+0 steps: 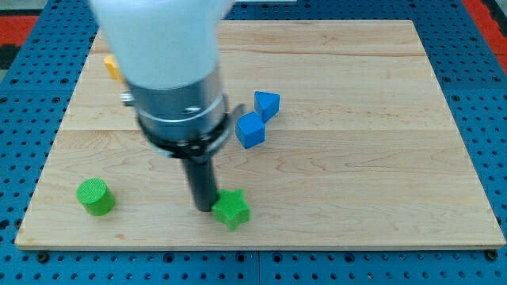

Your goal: Push the green circle towards the green star

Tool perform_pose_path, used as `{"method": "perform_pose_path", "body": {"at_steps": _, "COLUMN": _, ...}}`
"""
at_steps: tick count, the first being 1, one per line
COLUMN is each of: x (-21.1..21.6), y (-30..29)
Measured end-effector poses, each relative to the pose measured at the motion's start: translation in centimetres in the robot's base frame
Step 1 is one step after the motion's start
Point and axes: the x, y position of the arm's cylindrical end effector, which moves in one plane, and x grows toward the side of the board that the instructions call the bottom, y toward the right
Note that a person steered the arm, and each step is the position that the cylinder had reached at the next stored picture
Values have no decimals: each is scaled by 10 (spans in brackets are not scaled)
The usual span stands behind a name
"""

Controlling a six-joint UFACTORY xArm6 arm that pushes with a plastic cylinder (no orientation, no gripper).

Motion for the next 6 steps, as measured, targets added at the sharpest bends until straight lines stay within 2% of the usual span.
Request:
{"method": "perform_pose_path", "body": {"at_steps": 1, "x": 7, "y": 20}}
{"method": "perform_pose_path", "body": {"at_steps": 2, "x": 21, "y": -52}}
{"method": "perform_pose_path", "body": {"at_steps": 3, "x": 53, "y": -131}}
{"method": "perform_pose_path", "body": {"at_steps": 4, "x": 23, "y": -235}}
{"method": "perform_pose_path", "body": {"at_steps": 5, "x": -22, "y": -228}}
{"method": "perform_pose_path", "body": {"at_steps": 6, "x": -14, "y": -135}}
